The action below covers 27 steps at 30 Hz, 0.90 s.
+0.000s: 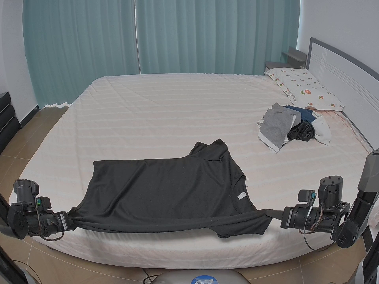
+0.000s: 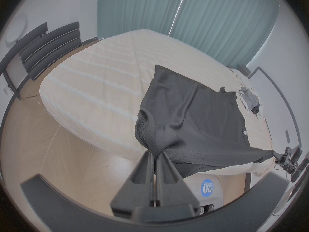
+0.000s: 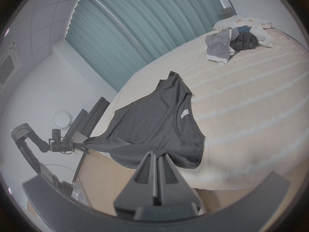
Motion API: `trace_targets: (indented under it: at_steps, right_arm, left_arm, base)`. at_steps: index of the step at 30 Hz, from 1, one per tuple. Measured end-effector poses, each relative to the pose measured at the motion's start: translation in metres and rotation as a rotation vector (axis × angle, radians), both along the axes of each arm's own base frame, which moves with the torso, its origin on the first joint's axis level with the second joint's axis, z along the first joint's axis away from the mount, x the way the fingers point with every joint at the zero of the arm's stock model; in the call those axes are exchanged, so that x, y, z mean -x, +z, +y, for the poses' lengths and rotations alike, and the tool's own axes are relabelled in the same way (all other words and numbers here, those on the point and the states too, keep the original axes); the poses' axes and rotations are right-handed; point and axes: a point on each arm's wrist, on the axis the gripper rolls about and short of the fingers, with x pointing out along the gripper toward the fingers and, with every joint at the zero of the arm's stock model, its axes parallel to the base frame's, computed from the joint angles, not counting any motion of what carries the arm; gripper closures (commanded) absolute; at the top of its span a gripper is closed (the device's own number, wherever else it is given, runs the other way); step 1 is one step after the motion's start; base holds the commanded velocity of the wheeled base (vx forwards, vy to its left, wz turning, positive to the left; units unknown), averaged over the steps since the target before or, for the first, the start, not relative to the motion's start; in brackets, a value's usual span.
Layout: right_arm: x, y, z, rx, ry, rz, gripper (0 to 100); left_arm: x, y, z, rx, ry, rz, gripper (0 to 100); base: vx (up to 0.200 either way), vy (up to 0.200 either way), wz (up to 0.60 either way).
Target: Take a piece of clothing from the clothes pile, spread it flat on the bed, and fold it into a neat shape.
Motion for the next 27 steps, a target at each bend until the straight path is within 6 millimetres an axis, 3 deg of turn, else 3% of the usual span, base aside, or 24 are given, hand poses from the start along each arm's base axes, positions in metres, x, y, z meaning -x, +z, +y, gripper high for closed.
trace_targets:
  at_steps: [5, 11, 27]
  right_arm:
    - [0.002, -0.002, 0.0, 0.003, 0.003, 0.009, 100]
    - [-0.01, -0.006, 0.002, 0.002, -0.003, 0.006, 100]
    - [-0.074, -0.039, 0.013, 0.0, -0.033, 0.002, 100]
  left_arm:
    - [0.0, 0.003, 0.0, -0.005, -0.003, -0.004, 100]
    - [-0.009, 0.007, 0.002, -0.006, 0.003, -0.03, 100]
    - [-0.067, -0.004, -0.003, 0.168, 0.125, -0.027, 100]
  base:
    - [0.0, 0.0, 0.0]
    - [0.0, 0.0, 0.0]
    - [0.0, 0.0, 0.0]
